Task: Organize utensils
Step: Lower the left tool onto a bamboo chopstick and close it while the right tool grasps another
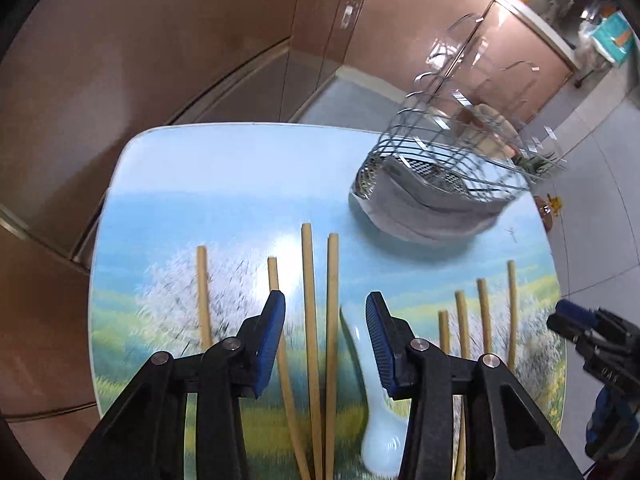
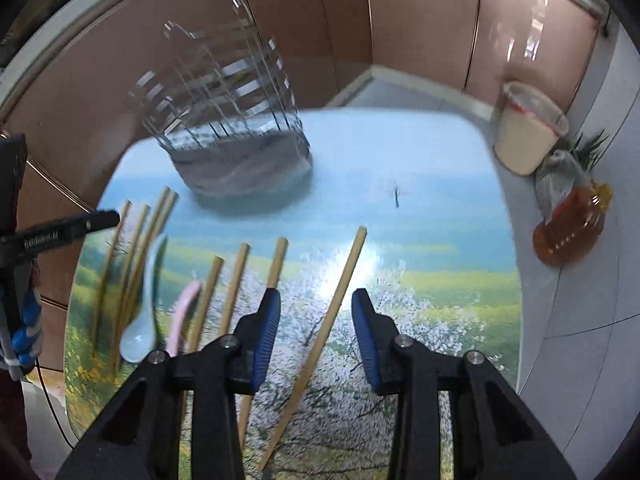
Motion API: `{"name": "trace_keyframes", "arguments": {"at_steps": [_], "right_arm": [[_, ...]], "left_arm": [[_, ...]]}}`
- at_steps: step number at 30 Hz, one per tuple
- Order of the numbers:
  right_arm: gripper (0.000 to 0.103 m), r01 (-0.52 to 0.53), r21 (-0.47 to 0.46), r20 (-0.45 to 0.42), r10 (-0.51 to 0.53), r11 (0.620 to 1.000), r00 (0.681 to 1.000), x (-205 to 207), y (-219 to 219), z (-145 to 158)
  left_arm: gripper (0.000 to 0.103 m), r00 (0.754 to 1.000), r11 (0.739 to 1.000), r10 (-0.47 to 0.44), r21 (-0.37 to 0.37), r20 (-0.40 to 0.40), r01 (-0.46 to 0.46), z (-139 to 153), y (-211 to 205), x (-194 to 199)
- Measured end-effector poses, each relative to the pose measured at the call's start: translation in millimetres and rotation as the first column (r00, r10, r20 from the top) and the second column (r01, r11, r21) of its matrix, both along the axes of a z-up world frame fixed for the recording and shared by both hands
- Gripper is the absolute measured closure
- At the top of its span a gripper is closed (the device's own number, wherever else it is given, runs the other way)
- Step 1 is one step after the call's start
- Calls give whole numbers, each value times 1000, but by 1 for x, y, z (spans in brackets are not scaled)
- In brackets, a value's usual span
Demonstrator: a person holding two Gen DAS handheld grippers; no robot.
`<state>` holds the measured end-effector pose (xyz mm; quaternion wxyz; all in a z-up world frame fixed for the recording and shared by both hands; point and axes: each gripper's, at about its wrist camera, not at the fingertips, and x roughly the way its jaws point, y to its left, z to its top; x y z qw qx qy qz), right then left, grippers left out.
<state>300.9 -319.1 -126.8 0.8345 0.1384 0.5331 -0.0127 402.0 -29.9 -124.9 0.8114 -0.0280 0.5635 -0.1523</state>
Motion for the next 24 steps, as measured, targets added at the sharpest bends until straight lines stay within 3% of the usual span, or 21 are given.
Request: {"name": "trace_keyframes", "arguments": {"at_steps": [4,15,24], "right_arm": [[68,-10,5,-48,10,1000,999,10,-5,-19],[85,-15,19,-98,17,1000,995,23,-13,-41],[92,-33,-10,-136,32,999,990,31,-11,-49]], "left_arm": [[67,999,1000,-4,2,-39,4,-17,-6,16],[83,996,1000,20,26,-87,-18,-42,-5,36],[86,994,999,31,37,-103,-27,-54,-7,38]]}}
